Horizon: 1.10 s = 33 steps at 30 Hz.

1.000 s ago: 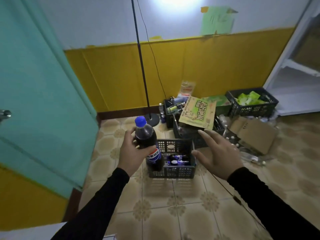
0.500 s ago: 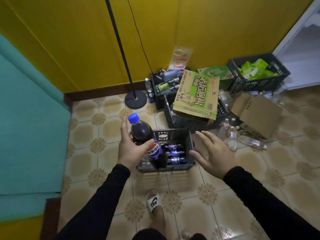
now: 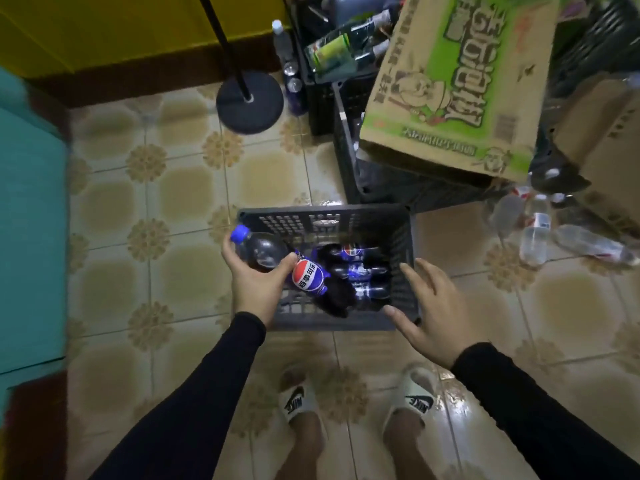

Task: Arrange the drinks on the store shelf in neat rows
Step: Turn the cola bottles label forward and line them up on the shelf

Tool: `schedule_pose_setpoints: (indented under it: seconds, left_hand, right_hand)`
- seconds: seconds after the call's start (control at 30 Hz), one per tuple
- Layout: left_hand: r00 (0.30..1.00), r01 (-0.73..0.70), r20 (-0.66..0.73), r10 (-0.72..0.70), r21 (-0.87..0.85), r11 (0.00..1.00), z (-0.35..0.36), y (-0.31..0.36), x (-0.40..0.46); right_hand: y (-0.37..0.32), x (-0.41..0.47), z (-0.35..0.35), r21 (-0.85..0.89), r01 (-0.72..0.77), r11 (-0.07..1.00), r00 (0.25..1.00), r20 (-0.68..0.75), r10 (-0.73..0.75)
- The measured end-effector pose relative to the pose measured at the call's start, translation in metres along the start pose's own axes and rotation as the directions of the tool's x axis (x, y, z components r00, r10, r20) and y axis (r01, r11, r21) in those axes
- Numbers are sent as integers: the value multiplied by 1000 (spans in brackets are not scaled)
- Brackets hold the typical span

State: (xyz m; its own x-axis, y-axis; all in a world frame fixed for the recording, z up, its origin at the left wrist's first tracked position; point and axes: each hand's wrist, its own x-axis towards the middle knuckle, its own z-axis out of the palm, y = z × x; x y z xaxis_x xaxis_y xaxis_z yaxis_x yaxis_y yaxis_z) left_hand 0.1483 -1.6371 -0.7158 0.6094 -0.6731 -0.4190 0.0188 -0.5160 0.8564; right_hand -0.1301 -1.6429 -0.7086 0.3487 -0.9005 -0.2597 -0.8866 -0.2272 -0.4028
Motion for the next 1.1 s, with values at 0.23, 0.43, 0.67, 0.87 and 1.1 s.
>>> schedule_pose_setpoints:
  seconds: [0.23, 0.43, 0.67, 0.87, 1.1]
  left_hand:
    - [959, 219, -121, -256, -259, 941, 112, -168, 82]
    - [892, 359, -119, -436, -398, 844, 174, -240, 117]
    - [852, 464, -82, -517, -340, 818, 208, -266, 127]
    - [954, 272, -14, -299, 451, 850, 169, -264, 129]
    - [948, -278, 319, 4, 821, 499, 170, -263, 152]
  right_hand:
    - [94, 50, 138, -45, 15, 999, 997, 75, -12]
    - [113, 69, 185, -106, 98, 989, 995, 3, -99]
    - [116, 71, 204, -159, 107, 981, 993, -33, -114]
    - [113, 72, 204, -192, 74, 979, 996, -32, -82]
    - [113, 73, 207, -226, 80, 971, 995, -44, -93]
